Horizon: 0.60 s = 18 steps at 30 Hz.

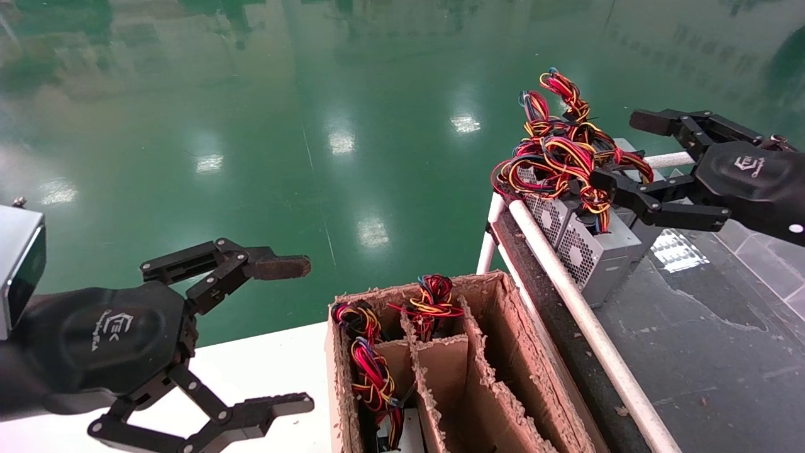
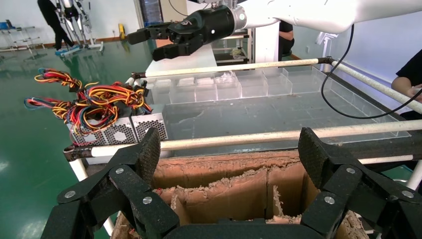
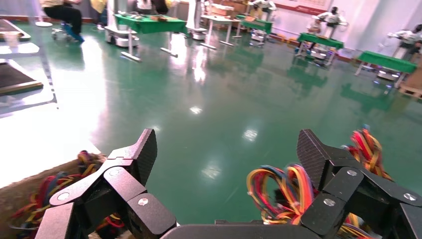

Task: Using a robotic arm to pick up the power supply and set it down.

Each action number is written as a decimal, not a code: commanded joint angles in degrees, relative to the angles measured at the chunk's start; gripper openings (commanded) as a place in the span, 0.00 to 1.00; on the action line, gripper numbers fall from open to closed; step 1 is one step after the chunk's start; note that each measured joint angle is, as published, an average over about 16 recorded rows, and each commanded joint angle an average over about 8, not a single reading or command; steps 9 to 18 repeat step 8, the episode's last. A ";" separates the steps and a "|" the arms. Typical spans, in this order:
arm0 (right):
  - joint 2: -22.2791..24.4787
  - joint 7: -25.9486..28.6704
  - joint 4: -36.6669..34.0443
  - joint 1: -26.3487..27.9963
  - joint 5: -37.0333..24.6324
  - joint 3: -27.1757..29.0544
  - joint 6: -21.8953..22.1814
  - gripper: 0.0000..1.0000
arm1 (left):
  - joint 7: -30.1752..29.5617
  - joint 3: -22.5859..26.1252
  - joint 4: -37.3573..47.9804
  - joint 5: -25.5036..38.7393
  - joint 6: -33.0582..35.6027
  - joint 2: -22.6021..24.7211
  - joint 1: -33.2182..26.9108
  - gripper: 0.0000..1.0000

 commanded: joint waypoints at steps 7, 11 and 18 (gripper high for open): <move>1.10 3.35 7.91 -3.95 2.11 0.54 0.15 1.00 | 0.01 0.02 0.00 -0.01 -0.01 -0.01 0.00 1.00; 1.18 3.59 8.48 -4.24 2.26 0.58 0.16 1.00 | 0.01 0.02 0.00 -0.01 -0.01 -0.01 0.00 1.00; 1.18 3.59 8.48 -4.24 2.26 0.58 0.16 1.00 | 0.01 0.02 0.00 -0.01 -0.01 -0.01 0.00 1.00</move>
